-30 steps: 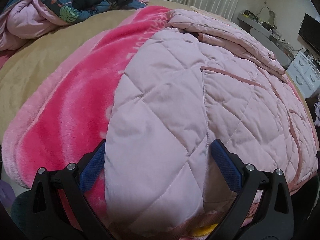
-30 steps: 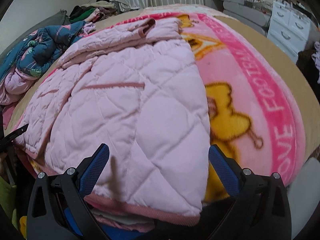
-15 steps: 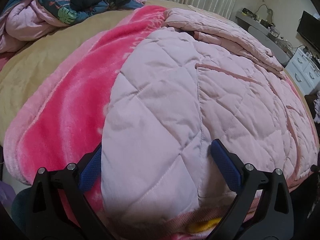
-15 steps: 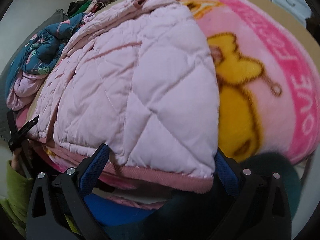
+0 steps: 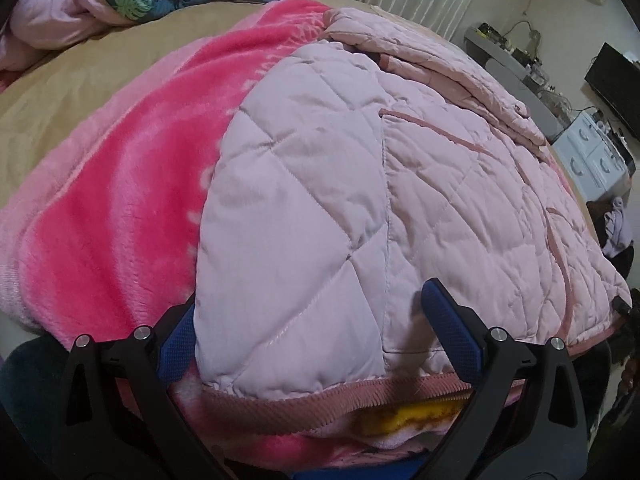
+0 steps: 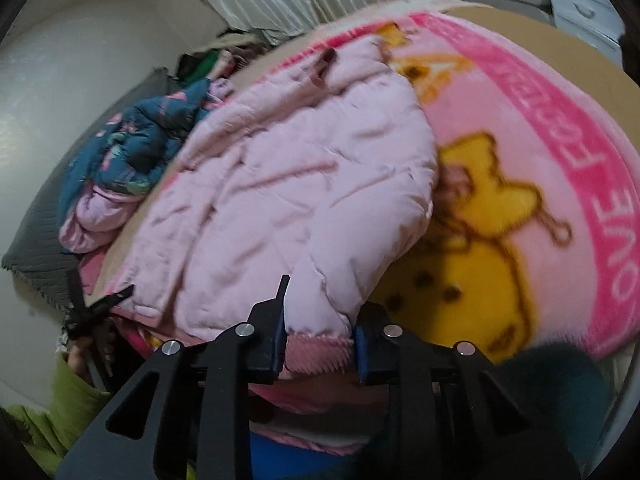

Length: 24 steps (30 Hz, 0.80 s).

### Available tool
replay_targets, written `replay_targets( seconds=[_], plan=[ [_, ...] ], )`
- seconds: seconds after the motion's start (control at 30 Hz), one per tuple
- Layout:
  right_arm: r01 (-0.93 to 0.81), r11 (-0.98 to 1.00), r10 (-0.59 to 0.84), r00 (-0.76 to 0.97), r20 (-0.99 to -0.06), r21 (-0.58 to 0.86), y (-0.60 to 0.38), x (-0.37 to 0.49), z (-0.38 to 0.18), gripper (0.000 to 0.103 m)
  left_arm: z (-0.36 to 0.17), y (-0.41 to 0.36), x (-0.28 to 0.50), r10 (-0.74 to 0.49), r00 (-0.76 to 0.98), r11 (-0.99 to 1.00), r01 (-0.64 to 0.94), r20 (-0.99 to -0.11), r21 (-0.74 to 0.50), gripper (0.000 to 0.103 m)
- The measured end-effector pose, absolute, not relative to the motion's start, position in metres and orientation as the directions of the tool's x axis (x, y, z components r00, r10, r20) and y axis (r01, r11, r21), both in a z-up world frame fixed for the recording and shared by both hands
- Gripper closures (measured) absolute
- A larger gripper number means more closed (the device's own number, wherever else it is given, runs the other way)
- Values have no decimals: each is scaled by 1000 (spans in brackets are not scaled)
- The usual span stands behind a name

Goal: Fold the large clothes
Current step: 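Close the right tool on the hem while the left tool grasps the hem, then lift the hem with both tools and fold it toward the collar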

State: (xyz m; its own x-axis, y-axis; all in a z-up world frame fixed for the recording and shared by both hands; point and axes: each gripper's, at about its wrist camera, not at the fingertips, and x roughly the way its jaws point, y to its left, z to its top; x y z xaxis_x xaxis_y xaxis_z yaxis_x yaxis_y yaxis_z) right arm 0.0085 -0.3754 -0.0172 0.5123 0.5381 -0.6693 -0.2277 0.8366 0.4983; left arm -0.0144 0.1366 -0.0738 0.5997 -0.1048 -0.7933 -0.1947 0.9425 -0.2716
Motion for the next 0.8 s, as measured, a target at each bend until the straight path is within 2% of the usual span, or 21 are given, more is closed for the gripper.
replay_targets(
  seconds=[0.03,0.07,0.1,0.13,0.27,0.37,0.47,0.5,0.57,0.67,0.8],
  plan=[
    [-230,830,548,504,-668,508,-375,10,-18,74,-74,136,-14,-109,604,943,-189,-790,-275,22],
    [-229,823,558,494,-667,519,-377,11,-20,67,-73,135,-14,-112,608,943,-185,-786,-277,33],
    [-228,815,571,479,-667,533,-377,12,-24,60,-73,135,-15,-112,611,943,-184,-783,-278,39],
    [-226,808,580,465,-669,543,-377,11,-28,46,-71,135,-15,-114,616,942,-182,-780,-281,53],
    [-191,833,547,423,-722,520,-374,10,-44,37,-61,126,-16,-107,639,956,-144,-761,-255,81],
    [-176,845,531,401,-747,506,-372,10,-53,35,-49,116,-18,-63,666,974,-120,-743,-190,89],
    [-171,849,525,391,-756,501,-370,10,-59,33,-39,116,-20,-69,687,974,-111,-723,-199,90],
    [-168,850,522,395,-756,499,-370,10,-60,34,-37,117,-21,-72,692,973,-110,-718,-204,90],
    [-172,857,511,417,-752,487,-370,9,-60,47,-31,117,-22,-75,703,973,-104,-707,-206,91],
    [-201,854,515,463,-722,481,-374,6,-50,81,-23,115,-23,-73,720,975,-94,-691,-202,91],
    [-226,837,536,516,-668,498,-377,7,-33,85,-11,113,-23,-82,744,975,-79,-664,-208,91]
  ],
)
